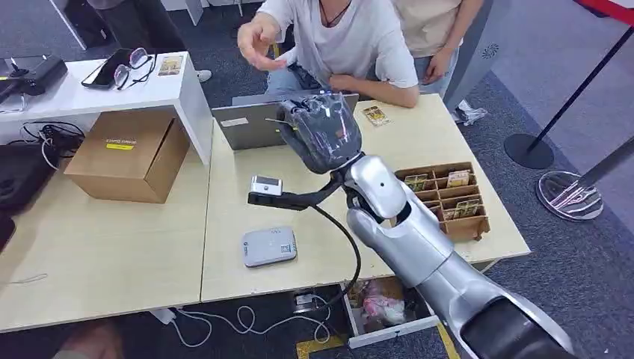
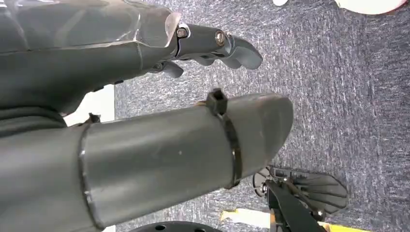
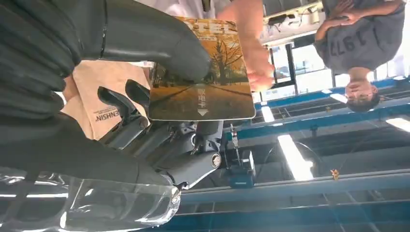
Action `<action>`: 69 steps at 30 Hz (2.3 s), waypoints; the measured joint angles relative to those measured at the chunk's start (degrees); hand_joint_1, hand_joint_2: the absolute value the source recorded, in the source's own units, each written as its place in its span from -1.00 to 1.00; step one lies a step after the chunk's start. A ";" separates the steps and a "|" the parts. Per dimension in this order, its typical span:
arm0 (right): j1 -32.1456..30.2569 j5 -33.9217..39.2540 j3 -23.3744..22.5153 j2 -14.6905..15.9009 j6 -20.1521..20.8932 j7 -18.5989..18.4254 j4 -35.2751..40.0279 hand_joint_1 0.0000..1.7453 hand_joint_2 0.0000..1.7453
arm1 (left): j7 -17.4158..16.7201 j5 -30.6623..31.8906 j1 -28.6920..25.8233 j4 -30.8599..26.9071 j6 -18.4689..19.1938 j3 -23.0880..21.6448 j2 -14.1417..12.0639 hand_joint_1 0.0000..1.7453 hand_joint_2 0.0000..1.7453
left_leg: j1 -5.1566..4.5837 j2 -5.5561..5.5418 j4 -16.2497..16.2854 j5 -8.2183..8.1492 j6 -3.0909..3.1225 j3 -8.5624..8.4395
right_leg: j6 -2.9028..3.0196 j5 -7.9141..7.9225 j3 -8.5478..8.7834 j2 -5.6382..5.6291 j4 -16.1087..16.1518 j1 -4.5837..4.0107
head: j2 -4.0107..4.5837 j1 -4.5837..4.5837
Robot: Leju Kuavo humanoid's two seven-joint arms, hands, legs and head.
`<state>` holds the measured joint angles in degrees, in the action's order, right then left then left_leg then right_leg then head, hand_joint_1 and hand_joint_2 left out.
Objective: Pass the card to the sensor for recognition and then transmit it.
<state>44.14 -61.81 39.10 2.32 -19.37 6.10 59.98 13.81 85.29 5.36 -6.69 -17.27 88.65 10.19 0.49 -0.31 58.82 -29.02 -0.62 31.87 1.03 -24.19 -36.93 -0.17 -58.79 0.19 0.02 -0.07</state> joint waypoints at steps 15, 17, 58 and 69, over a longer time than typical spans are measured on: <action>-1.75 9.77 -0.31 0.00 2.30 3.04 4.35 1.00 1.00 | 0.70 0.13 -0.38 0.00 -0.42 0.00 0.20 -1.00 -1.00 | 0.00 0.00 0.00 0.00 0.00 -0.02 | 0.00 0.00 -0.01 -0.01 0.00 0.00 | 0.00 -0.02; -2.37 12.57 -0.57 0.00 3.76 3.61 5.71 1.00 1.00 | 0.77 0.13 -0.54 0.00 -0.39 0.00 0.13 -1.00 -1.00 | 0.00 0.01 0.00 0.00 0.00 -0.03 | 0.00 0.00 -0.01 -0.01 0.00 0.00 | 0.00 0.00; -13.17 50.14 0.74 1.36 24.28 -0.98 8.77 1.00 1.00 | -0.52 -0.15 -0.95 0.02 -0.70 0.02 0.00 -1.00 -1.00 | 0.00 0.01 0.00 -0.01 0.00 0.00 | 0.00 0.00 0.00 -0.01 0.00 0.00 | 0.00 0.00; -13.20 49.88 2.19 1.77 23.39 -3.50 6.23 1.00 1.00 | -0.90 0.02 -0.96 0.04 0.39 0.02 -0.66 -1.00 -1.00 | 0.00 0.01 0.00 -0.01 0.00 -0.01 | 0.00 -0.01 -0.01 -0.01 0.00 0.00 | 0.00 0.00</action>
<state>30.94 -11.93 41.29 4.09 4.02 2.60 66.21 12.92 85.31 4.40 -6.65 -16.87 88.67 9.53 0.49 -0.29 58.82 -29.03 -0.62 31.86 1.03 -24.20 -36.93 -0.19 -58.79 0.19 0.02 -0.07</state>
